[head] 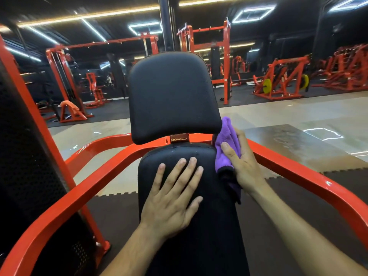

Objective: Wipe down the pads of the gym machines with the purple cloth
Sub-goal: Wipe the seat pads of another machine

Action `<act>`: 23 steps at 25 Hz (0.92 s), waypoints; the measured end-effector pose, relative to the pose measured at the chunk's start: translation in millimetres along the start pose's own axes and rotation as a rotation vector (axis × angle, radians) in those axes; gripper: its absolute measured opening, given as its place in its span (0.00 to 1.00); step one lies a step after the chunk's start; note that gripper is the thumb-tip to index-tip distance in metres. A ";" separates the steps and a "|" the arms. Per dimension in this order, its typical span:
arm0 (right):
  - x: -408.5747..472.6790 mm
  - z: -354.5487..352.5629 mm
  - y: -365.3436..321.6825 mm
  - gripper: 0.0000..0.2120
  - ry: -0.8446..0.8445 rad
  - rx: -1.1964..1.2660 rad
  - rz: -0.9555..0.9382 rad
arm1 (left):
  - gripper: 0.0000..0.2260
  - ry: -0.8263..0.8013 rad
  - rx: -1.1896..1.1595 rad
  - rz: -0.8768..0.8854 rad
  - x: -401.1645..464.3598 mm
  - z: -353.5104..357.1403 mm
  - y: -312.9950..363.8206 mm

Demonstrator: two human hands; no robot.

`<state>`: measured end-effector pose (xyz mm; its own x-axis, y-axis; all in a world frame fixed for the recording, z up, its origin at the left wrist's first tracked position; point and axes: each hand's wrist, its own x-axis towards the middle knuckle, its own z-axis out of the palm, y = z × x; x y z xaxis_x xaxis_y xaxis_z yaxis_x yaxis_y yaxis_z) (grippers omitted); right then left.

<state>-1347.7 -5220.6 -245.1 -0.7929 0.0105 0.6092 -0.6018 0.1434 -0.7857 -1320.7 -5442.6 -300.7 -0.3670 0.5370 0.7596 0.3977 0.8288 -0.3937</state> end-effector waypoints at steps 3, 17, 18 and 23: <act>-17.0 -3.8 12.6 0.16 -0.033 -0.017 -0.005 | 0.29 0.022 0.049 -0.009 -2.1 5.8 0.5; -111.9 1.2 52.6 0.20 0.014 -0.069 0.159 | 0.29 0.013 0.053 -0.052 -3.8 10.6 9.0; -124.3 1.6 53.6 0.19 0.016 -0.093 0.161 | 0.29 0.010 0.055 -0.058 -4.3 11.4 10.6; -57.3 6.8 21.9 0.16 0.092 -0.092 0.097 | 0.28 0.010 0.059 -0.094 -9.8 16.2 18.1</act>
<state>-1316.1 -5224.8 -297.9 -0.8321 0.1190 0.5417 -0.5082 0.2275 -0.8306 -1323.6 -5430.4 -323.6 -0.3917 0.4554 0.7994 0.3116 0.8832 -0.3504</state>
